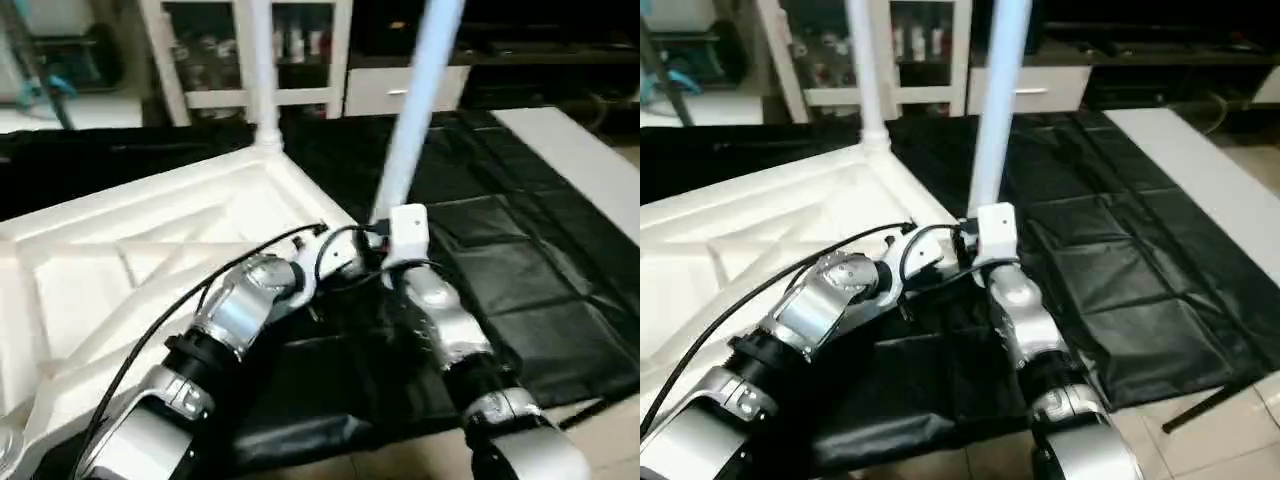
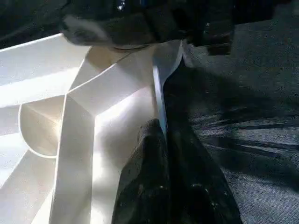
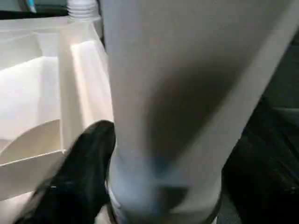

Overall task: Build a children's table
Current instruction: Rotate leg to tighten

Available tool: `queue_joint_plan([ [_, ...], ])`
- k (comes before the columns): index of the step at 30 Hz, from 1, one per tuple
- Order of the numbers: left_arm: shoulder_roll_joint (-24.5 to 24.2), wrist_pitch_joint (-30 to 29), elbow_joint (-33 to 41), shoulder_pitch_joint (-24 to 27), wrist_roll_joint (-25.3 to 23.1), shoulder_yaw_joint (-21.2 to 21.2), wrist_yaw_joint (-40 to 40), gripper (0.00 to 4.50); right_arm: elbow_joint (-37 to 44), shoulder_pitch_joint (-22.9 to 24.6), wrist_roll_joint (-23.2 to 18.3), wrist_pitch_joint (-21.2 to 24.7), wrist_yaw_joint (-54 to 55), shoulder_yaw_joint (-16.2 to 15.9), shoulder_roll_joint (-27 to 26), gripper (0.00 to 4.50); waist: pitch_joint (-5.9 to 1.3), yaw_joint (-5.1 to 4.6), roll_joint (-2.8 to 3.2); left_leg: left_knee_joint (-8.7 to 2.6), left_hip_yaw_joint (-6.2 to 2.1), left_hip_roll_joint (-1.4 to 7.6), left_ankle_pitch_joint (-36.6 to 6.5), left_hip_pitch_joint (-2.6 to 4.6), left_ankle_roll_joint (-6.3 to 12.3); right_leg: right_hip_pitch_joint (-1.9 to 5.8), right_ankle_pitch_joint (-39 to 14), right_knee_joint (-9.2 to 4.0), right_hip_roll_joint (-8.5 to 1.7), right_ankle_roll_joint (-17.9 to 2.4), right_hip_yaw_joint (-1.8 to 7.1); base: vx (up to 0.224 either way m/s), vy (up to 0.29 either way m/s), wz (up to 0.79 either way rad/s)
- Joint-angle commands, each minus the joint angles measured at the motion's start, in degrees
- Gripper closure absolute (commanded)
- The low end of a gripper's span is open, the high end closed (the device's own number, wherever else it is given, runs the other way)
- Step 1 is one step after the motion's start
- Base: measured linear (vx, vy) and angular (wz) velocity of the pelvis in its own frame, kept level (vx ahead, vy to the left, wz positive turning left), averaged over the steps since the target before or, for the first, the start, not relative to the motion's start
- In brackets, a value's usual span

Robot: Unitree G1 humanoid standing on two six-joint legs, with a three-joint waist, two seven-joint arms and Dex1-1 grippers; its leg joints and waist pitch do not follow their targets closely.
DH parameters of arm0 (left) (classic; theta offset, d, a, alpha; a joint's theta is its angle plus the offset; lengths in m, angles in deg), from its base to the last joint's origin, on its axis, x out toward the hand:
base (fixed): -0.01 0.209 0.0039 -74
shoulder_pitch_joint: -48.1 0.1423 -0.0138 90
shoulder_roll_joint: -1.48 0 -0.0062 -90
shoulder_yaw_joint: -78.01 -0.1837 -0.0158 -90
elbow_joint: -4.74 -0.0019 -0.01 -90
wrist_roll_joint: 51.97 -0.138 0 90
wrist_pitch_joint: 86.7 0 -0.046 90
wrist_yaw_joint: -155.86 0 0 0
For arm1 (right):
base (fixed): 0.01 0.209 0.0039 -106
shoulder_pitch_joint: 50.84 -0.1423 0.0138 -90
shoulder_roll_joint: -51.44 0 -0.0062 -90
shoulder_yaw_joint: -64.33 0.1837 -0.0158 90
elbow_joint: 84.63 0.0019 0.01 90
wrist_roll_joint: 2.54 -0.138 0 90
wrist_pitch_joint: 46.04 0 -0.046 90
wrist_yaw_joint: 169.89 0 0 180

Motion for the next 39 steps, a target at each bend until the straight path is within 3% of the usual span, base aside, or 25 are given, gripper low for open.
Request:
queue_joint_plan([
  [1,-0.70,0.40,-0.06,1.06,-0.71,-2.49,-1.96,4.50,3.39,1.12,-0.31,1.25,-1.66,0.53,1.47,0.56,-3.67,-0.04,0.64,-4.47,-0.57,2.63,-11.14,0.91,0.82,2.94,-7.98,-4.12,-3.38,-10.80,3.19,0.000,0.000,0.00],
  [6,-2.83,0.28,2.56,2.42,-0.44,-3.27,-5.21,4.50,14.41,6.20,-3.04,7.03,-10.58,-0.91,6.08,0.17,-3.61,0.10,0.66,-4.54,-0.42,2.75,-10.74,1.00,1.44,3.25,-6.97,-4.12,-3.40,-10.96,3.17,0.000,0.000,0.00],
  [9,-4.64,0.72,4.42,3.45,-0.06,-3.87,-7.83,4.50,21.47,9.17,-4.91,10.33,-18.97,-2.71,10.61,0.17,-3.56,0.19,0.94,-4.51,-0.37,2.77,-10.64,1.04,1.60,3.16,-7.01,-4.26,-3.40,-11.30,3.16,0.000,0.000,0.00],
  [11,-5.13,0.96,4.90,3.76,0.03,-3.99,-8.53,4.50,23.51,9.98,-5.64,11.24,-21.41,-3.14,11.92,0.17,-3.50,0.43,0.77,-4.48,-0.37,2.88,-11.08,1.00,2.14,3.42,-7.28,-4.32,-3.46,-11.04,3.21,0.000,0.000,0.00],
  [12,-6.80,2.01,6.67,4.84,0.69,-4.59,-11.35,4.50,27.73,11.70,-6.85,11.51,-28.80,-4.75,16.59,0.17,-3.43,0.39,1.04,-4.55,-0.37,2.80,-11.17,0.93,2.28,3.34,-8.19,-4.37,-3.48,-11.11,3.18,0.000,0.000,0.00],
  [17,-11.95,7.38,12.51,8.03,4.35,-7.57,-22.34,4.50,33.62,14.08,-9.48,13.56,-41.41,-6.13,24.85,0.17,-3.27,0.62,0.96,-4.57,-0.31,3.01,-12.76,1.13,2.35,3.04,-11.75,-4.74,-3.59,-10.84,3.30,0.000,0.000,0.00],
  [21,-15.36,5.76,16.01,9.53,4.91,-9.76,-27.38,4.50,34.54,14.39,-9.92,14.23,-46.96,-6.47,28.89,0.17,-3.29,1.02,1.10,-4.51,-0.18,3.18,-12.22,1.50,2.56,2.76,-10.41,-4.44,-3.36,-11.94,3.29,0.000,0.000,0.00],
  [27,-16.67,5.56,16.95,9.85,4.67,-10.45,-29.80,4.50,36.65,15.20,-11.58,16.59,-55.80,-9.15,33.91,0.17,-3.05,1.48,0.85,-4.64,-0.14,3.19,-13.78,1.61,1.89,2.86,-14.45,-4.84,-3.57,-11.15,3.41,0.000,0.000,0.00],
  [32,-17.37,5.89,17.24,9.61,4.87,-10.56,-30.23,4.50,35.86,14.87,-9.28,16.58,-59.31,-11.01,35.49,0.17,-2.70,1.72,0.65,-4.88,-0.37,3.12,-18.06,1.99,0.74,2.78,-21.73,-5.60,-3.86,-9.44,3.40,0.000,0.000,0.00],
  [39,-17.29,5.58,17.61,9.67,4.67,-10.31,-30.38,4.50,33.08,13.14,-7.61,15.73,-58.11,-12.00,33.98,0.17,-3.09,1.74,0.63,-4.77,-0.34,3.11,-15.02,1.87,0.90,3.02,-16.82,-5.05,-3.74,-10.66,3.41,0.000,0.000,0.00],
])
